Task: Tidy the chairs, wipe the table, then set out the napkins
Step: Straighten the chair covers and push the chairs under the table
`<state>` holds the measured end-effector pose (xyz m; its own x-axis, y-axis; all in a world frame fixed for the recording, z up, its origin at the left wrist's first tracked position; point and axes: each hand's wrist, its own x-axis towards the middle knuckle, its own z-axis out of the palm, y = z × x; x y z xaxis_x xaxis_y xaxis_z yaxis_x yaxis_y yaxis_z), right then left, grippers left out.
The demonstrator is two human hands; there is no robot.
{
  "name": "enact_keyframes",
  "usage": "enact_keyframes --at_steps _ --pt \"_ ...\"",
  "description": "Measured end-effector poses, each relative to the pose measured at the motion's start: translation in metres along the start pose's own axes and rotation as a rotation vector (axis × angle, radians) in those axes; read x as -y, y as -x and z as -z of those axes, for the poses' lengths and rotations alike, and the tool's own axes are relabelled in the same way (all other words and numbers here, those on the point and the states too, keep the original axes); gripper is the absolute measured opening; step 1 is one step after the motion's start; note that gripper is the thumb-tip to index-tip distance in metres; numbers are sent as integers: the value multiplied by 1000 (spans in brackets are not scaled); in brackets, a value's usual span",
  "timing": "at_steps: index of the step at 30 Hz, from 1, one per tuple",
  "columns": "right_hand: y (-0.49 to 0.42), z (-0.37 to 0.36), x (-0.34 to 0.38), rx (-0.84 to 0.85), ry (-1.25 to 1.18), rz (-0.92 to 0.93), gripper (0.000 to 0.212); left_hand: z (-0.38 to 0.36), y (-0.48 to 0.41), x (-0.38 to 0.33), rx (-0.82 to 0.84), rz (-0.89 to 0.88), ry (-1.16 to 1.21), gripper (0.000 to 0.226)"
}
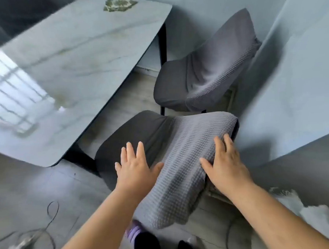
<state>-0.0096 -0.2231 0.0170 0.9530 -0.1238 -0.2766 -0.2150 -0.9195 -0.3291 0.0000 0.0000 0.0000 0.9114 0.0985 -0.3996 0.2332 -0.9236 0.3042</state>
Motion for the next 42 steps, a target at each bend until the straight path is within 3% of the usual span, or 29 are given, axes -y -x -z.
enact_keyframes --at_steps 4,10,14,17,20,25,27,31,36,42 --pt "4 -3 0 51 -194 -118 93 -17 23 9 -21 132 21 87" --pt "-4 -17 -1 59 -434 -135 101 -52 38 27 -33 339 111 83" --pt "-14 -24 -2 53 -737 -307 101 -65 42 32 77 641 586 81" --pt "-26 -28 -7 189 -928 -478 94 -68 46 32 170 793 1115 55" --pt "-39 -23 -7 407 -1168 -594 67 -69 44 33 215 903 1518 36" --pt "-55 -18 1 491 -1162 -684 7 -64 38 26 284 1065 1700 26" --pt "-61 -17 5 521 -1165 -703 16 -58 35 24 293 1118 1721 26" --pt "-84 2 28 539 -1170 -676 17 -39 28 24 322 1115 1895 34" --pt "-124 30 67 512 -1077 -603 14 -2 13 17 406 923 2158 31" --pt "-165 49 129 501 -984 -532 11 45 -31 26 313 926 2288 30"
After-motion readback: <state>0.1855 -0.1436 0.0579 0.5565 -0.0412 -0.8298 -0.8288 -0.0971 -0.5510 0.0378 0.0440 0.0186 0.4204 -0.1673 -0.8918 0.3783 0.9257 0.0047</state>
